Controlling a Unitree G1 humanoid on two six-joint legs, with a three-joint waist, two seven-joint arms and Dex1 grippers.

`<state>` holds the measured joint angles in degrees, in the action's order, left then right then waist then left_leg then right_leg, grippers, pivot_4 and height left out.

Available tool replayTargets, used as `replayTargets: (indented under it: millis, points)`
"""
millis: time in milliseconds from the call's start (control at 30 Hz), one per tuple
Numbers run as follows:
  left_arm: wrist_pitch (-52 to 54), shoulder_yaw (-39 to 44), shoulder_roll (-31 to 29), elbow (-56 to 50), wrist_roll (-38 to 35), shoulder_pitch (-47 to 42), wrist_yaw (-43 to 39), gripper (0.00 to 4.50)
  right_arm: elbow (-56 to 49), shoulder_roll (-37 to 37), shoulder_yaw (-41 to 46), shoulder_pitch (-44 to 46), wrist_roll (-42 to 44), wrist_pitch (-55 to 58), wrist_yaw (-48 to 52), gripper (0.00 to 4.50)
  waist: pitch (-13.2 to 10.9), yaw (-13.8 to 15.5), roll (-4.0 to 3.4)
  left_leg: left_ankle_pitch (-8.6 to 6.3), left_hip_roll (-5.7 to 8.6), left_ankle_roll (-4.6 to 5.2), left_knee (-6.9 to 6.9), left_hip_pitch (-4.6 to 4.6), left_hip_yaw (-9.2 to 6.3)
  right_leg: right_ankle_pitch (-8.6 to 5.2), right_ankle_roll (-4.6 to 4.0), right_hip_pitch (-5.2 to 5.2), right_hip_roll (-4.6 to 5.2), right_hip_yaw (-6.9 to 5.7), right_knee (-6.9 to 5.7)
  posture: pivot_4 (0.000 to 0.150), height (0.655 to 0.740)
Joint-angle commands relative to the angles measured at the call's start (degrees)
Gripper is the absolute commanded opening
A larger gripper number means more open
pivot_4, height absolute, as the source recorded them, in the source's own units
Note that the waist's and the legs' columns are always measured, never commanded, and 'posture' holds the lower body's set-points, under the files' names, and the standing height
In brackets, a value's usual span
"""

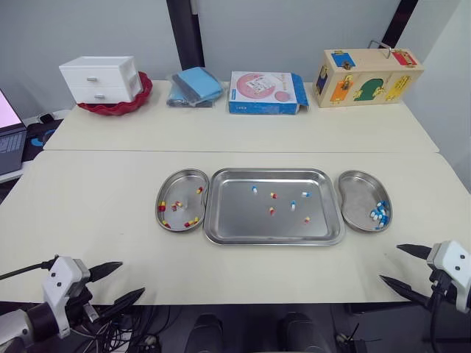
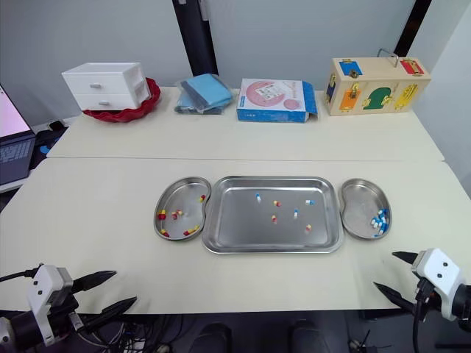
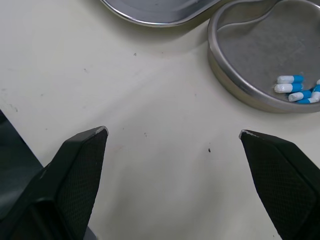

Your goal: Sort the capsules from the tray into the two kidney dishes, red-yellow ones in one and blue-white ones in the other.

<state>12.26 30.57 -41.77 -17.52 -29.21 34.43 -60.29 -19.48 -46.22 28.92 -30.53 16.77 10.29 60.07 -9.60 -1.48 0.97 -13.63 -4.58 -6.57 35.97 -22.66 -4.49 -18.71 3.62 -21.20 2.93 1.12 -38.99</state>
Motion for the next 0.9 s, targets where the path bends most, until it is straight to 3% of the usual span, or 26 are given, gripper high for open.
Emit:
replayTargets:
  millis: [33,333,567,700,900]
  points:
    - [-0.8,-1.5,1.6,-3.8,-1.4,-1.3,0.4,4.5,-1.9,-0.5,1.0,-2.0,0.2,-1.2,1.2,4.46,0.0,0.0,-0.01,0.0,0.0,0.0,0.0,0.0,0.0,0.0,0.0,0.01,0.0,0.01,0.0,0.15,0.7078]
    - [-3.3,-16.0,13.5,-9.5,-3.0,-14.7,5.1,4.5,-10.8,1.3,0.7,-5.9,3.4,1.7,0.8,4.46,0.1,0.1,0.0,0.01,0.02,-0.01,0.07,0.04,-0.01,0.08,0.12,0.13,-0.01,0.04,0.0,0.15,0.7078]
    - [-6.3,-21.2,16.6,-7.2,-0.1,-17.3,7.0,4.5,-16.8,2.8,-1.6,-6.7,4.0,4.3,-1.3,4.46,0.1,0.0,-0.11,0.01,0.03,-0.01,0.06,0.08,-0.01,0.07,0.11,0.13,-0.03,0.07,0.0,0.15,0.7078]
    - [-6.9,-22.4,16.9,-7.3,0.8,-17.4,8.4,4.5,-22.5,3.1,-7.6,1.3,4.3,13.6,-9.5,4.46,0.1,-0.1,-0.1,0.01,0.02,-0.01,0.07,0.12,-0.01,0.08,0.1,0.15,-0.03,0.09,-0.01,0.15,0.7078]
    - [-7.2,-24.0,17.2,-6.9,1.8,-19.3,10.6,4.5,-22.5,7.8,-24.0,22.2,2.7,26.1,-20.7,4.46,0.1,-0.1,-0.08,0.01,0.03,-0.01,0.08,0.11,-0.02,0.1,0.12,0.14,-0.04,0.11,-0.01,0.15,0.7078]
